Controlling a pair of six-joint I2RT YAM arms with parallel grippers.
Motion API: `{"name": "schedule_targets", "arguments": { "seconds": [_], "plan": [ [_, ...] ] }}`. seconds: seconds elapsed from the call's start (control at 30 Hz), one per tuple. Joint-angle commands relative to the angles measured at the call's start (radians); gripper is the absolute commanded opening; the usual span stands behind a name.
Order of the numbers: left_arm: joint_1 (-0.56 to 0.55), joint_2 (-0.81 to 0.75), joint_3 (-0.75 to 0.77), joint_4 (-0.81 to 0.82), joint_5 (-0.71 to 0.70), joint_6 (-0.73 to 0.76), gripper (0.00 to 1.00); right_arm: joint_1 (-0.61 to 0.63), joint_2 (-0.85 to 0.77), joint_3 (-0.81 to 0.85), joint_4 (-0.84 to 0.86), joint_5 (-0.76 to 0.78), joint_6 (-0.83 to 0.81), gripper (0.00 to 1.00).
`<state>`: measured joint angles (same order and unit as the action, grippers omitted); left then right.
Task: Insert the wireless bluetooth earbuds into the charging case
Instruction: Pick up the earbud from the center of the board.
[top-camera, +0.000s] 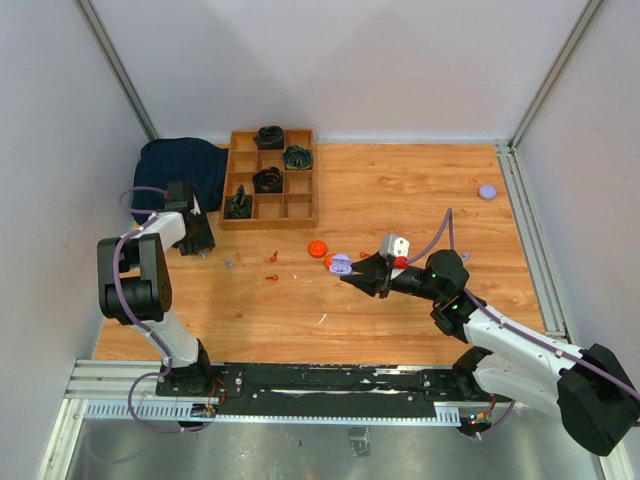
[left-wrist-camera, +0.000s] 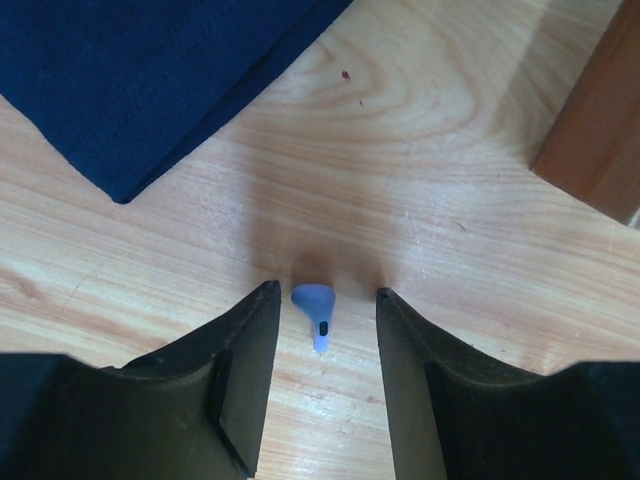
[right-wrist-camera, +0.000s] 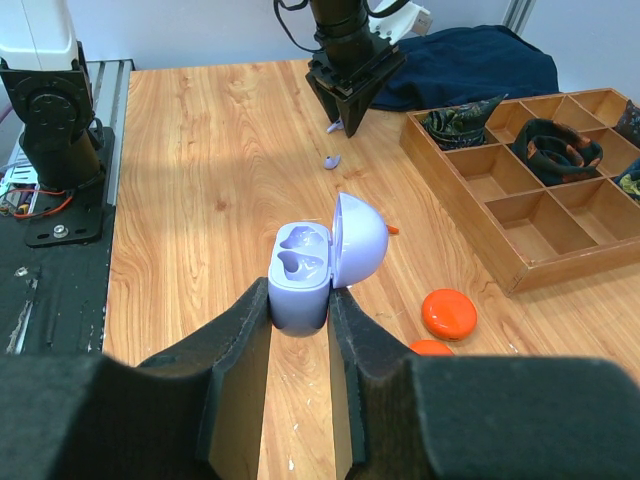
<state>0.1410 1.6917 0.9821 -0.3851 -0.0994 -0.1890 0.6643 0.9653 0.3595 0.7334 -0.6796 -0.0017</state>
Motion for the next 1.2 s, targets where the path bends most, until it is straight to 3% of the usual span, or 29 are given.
{"name": "schedule_targets", "arguments": {
  "seconds": [0.0,0.6,0.77,1.17],
  "plan": [
    [0.01,0.036,0.029,-0.016,0.003,0.016,0.48,-0.012,-0.005,-0.005,0.017,0.005,-0.009,0.09],
    [0.02,0.038,0.017,-0.039,0.028,0.029,0.35,-0.013,-0.013,-0.005,0.013,0.014,-0.012,0.09],
    [0.019,0.027,0.014,-0.041,0.057,0.037,0.28,-0.013,-0.014,-0.005,0.011,0.015,-0.013,0.09],
    [-0.03,-0.134,0.0,-0.026,0.144,0.008,0.24,-0.014,-0.027,-0.011,0.037,0.023,0.002,0.09]
  ]
}}
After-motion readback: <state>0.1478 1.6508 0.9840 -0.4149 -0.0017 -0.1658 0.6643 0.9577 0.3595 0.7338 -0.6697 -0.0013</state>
